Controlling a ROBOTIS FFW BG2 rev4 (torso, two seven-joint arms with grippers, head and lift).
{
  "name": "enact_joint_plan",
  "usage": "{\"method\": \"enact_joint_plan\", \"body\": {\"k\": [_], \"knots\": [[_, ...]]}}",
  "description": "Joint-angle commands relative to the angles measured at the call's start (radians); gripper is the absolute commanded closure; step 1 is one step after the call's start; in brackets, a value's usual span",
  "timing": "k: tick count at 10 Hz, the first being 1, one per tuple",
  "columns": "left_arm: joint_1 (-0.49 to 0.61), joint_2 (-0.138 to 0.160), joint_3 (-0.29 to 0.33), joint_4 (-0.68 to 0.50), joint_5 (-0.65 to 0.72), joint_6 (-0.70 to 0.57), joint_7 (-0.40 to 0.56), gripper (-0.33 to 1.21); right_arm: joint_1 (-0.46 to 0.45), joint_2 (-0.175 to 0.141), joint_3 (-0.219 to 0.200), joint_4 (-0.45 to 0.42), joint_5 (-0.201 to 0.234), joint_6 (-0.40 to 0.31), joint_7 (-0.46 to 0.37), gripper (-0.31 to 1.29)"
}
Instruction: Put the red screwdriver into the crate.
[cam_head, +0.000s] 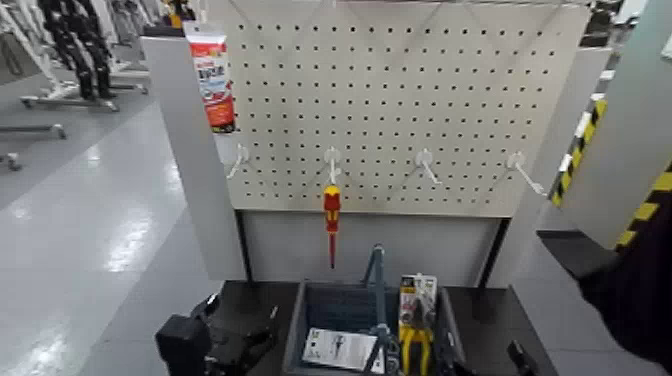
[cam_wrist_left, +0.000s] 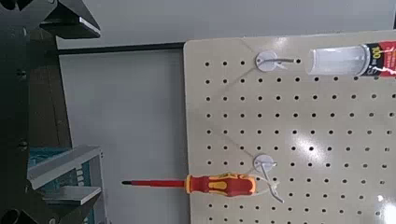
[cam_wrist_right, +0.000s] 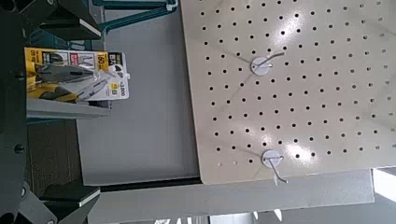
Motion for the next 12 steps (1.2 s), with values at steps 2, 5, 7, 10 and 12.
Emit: {"method": "enact_joint_plan", "body": {"k": [2,5,7,10,12], "knots": [[-0.07,-0.008,0.036,0.0,0.005,0.094,-0.139,0.12,-0.001,0.0,0.002,0.001,-0.002,0.001,0.0,0.13],[-0.147,-0.023,0.057,0.018,0.002,0.163,-0.271,0.12,-0.005,-0.002,0.005,0.001,-0.003,0.001,0.0,0.13],[-0.201,-0.019,0.034,0.032,0.014,0.194,-0.317,0.12,-0.006,-0.002,0.006,0.003,-0.005,0.001,0.0,0.13],[-0.288,0.012,-0.019,0.08,0.06,0.226,-0.38,0.12,-0.009,-0.003,0.008,0.006,-0.009,0.001,0.001,0.13],[-0.356,0.007,-0.068,0.136,0.083,0.192,-0.395,0.12,-0.012,-0.006,0.014,0.011,-0.012,0.001,0.001,0.13]]}}
